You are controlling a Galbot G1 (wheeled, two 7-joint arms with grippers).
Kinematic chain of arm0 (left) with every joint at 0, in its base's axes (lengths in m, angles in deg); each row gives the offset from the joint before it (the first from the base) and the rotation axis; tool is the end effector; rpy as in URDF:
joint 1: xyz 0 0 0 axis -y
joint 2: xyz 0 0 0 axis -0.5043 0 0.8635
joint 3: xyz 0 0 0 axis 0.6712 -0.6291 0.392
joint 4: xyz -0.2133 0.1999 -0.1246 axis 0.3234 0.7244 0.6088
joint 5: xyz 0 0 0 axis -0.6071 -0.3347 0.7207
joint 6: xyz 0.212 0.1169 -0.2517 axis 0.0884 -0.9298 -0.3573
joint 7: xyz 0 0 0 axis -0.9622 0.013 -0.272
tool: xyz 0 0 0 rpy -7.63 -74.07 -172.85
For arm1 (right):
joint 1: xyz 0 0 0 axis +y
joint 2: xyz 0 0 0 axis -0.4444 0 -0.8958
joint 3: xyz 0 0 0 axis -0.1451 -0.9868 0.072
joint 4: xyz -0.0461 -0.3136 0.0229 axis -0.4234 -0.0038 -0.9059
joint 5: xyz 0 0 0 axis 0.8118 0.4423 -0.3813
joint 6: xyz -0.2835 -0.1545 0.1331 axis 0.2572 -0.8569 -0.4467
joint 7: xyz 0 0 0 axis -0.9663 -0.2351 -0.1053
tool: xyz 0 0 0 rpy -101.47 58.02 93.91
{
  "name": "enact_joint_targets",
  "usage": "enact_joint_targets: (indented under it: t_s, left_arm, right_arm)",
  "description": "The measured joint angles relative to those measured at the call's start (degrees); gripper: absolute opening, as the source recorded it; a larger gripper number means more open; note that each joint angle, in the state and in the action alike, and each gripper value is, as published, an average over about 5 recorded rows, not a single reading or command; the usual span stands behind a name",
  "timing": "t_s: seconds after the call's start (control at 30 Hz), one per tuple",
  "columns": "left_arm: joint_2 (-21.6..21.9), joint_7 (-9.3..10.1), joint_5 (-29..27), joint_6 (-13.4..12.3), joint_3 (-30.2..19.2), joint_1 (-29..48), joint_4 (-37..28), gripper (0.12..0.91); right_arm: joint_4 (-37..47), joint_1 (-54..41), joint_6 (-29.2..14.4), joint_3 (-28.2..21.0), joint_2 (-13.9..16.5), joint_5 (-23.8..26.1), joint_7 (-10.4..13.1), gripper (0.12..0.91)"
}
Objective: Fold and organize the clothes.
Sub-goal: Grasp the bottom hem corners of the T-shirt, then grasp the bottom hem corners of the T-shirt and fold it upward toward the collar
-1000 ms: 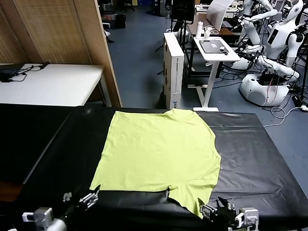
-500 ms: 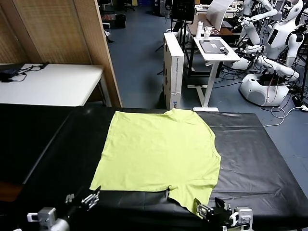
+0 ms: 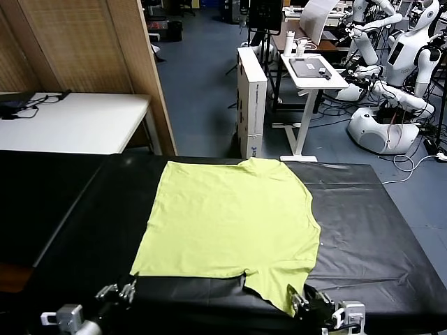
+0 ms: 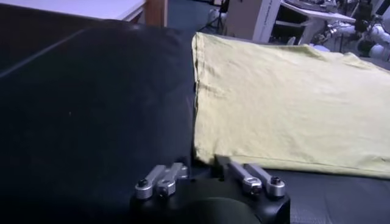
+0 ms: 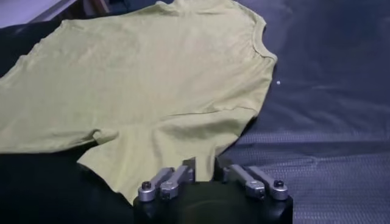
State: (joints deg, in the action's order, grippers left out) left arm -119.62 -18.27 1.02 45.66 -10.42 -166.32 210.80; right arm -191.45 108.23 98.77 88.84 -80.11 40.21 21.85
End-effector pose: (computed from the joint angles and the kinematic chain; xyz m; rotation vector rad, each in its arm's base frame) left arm 0.1310 0.0912 -0.2606 -0.0860 -2.5682 0.1623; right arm 0.1283 -0.0212 -0.2089 0.0800 -2.3874 -0.1456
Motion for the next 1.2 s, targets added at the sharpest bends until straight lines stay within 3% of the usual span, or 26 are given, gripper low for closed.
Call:
enact_joint_targets:
  t_s: [0.2, 0.4, 0.63, 0.83, 1.2]
  left_arm:
    - [-0.6, 0.89, -0.2, -0.6, 0.5, -1.3, 1.5, 0.145]
    - [-1.6, 1.71, -1.1, -1.0, 2.1, -5.4, 5.0, 0.145]
    - [-2.0, 1.64, -1.3, -1.3, 4.0, -9.4, 8.4, 0.145]
    - [-3.3, 1.68, -2.0, -1.4, 4.0, -8.4, 8.7, 0.145]
    - [-6.6, 2.85, -1.5, 0.3, 2.6, 3.0, 4.8, 0.145]
  right_arm:
    - [-4.3, 5.6, 1.4, 1.4, 0.3, -0.5, 2.8, 0.140]
    - [-7.1, 9.3, 1.4, 1.3, 0.1, 0.2, 3.4, 0.140]
    - [-7.7, 8.6, 1.3, 2.6, 0.0, 0.7, -0.1, 0.140]
    - [-5.3, 3.1, -2.7, 5.3, 1.1, -1.5, -3.8, 0.140]
    - [2.7, -9.2, -6.5, 4.3, 4.3, -3.1, -4.9, 0.140]
